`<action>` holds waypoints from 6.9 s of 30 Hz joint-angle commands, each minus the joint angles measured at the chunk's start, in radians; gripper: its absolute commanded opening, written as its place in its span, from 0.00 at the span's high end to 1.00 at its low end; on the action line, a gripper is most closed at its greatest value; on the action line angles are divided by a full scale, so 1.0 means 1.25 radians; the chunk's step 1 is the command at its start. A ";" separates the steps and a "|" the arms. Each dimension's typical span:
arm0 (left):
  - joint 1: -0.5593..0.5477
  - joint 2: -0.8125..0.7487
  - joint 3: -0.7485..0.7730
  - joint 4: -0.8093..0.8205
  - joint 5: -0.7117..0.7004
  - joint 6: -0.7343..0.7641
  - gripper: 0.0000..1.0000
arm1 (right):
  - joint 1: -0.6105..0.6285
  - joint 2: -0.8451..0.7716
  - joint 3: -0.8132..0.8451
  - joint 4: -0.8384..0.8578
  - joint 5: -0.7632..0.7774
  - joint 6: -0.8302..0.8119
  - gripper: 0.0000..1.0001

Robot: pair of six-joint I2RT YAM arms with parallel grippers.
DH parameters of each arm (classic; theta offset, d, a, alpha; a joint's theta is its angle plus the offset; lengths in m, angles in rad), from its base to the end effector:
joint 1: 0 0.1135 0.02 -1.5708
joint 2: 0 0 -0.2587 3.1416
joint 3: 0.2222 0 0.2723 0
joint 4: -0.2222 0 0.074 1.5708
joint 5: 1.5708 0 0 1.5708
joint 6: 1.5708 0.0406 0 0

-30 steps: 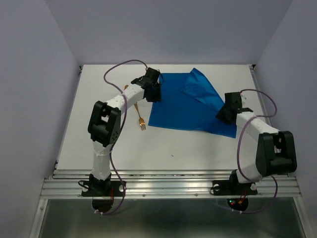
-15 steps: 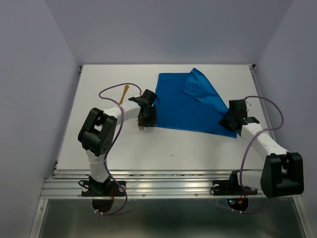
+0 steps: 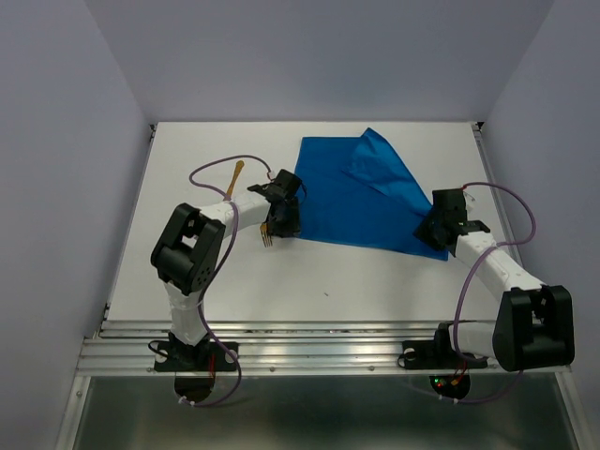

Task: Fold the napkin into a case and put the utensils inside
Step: Pick up the crumpled napkin from the center of the board.

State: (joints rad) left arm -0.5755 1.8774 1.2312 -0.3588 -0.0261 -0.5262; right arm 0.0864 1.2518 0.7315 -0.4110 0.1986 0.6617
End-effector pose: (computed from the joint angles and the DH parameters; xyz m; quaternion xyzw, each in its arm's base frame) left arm 0.3426 -0.2210 0.1514 0.0200 0.9600 -0.1354 0.2444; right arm 0.2668 0.0151 0.1879 0.2979 0.8970 0.0267 0.3255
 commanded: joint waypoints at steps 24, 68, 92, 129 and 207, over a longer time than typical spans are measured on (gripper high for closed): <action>0.001 0.068 0.068 -0.010 -0.048 -0.005 1.00 | 0.003 -0.043 0.020 -0.023 0.046 0.000 0.51; 0.082 -0.055 0.009 0.040 0.007 -0.017 1.00 | -0.081 0.091 -0.054 -0.102 -0.019 0.071 0.44; 0.084 -0.070 0.002 0.034 0.002 -0.011 1.00 | -0.081 -0.037 -0.040 -0.063 -0.037 0.022 0.99; 0.123 -0.072 0.032 0.010 0.017 0.027 1.00 | -0.081 0.112 -0.048 -0.058 -0.102 0.004 0.51; 0.118 -0.081 -0.025 0.054 0.041 0.025 1.00 | 0.044 0.160 0.016 -0.133 0.076 0.018 0.65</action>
State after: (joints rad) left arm -0.4244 1.8359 1.2163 -0.3035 0.0261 -0.5022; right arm 0.1326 1.4612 0.7689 -0.5568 0.2615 0.6704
